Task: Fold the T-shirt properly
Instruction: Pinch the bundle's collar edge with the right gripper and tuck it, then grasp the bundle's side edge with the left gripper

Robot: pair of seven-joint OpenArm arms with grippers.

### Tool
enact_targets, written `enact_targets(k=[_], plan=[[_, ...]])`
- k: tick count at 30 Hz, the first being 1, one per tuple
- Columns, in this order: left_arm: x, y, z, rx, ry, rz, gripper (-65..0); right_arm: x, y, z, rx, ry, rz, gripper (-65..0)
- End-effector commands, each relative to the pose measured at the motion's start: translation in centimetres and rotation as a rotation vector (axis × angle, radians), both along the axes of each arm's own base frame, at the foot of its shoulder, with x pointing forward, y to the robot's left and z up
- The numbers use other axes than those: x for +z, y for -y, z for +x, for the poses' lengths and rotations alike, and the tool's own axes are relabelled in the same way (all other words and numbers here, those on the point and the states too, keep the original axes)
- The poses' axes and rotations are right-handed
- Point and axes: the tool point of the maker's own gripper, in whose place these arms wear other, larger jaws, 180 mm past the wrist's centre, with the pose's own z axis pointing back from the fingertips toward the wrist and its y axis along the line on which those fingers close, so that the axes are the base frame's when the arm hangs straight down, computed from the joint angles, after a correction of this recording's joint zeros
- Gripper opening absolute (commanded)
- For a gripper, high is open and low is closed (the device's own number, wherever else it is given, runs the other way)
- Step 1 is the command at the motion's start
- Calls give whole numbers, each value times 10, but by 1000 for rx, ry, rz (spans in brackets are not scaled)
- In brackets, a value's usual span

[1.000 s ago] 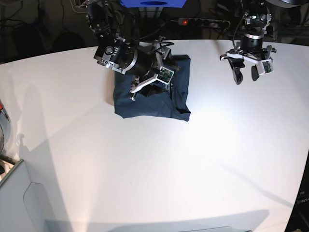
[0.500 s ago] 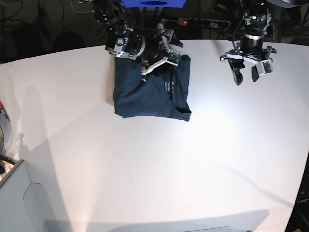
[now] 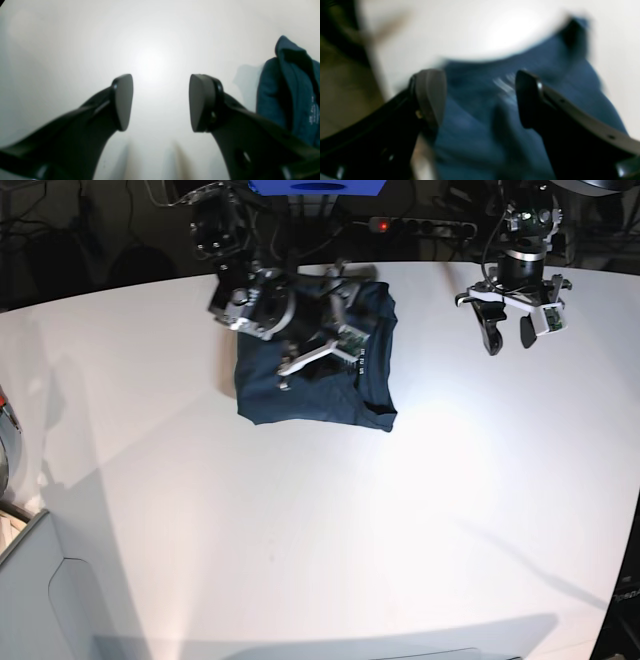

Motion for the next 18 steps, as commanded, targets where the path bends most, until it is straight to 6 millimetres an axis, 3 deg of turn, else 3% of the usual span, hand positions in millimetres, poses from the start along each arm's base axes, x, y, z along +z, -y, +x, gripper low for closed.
enact_targets(k=[1, 4, 8, 11, 13, 18], plan=[[11, 2, 4, -9, 42, 5, -305, 18, -3, 9, -16, 41, 59, -234], [20, 12, 8, -28, 70, -8, -305, 23, 22, 26, -98, 69, 46, -234], [30, 61, 12, -137, 97, -86, -293, 35, 56, 45, -205, 116, 34, -218], [25, 110, 11, -236, 85, -182, -244, 46, 76, 58, -261, 159, 21, -174], [15, 132, 6, -274, 57, -225, -225, 47, 86, 62, -287, 166, 12, -164], [-6, 152, 15, -311, 27, -264, -221, 45, 101, 65, -315, 171, -12, -164]])
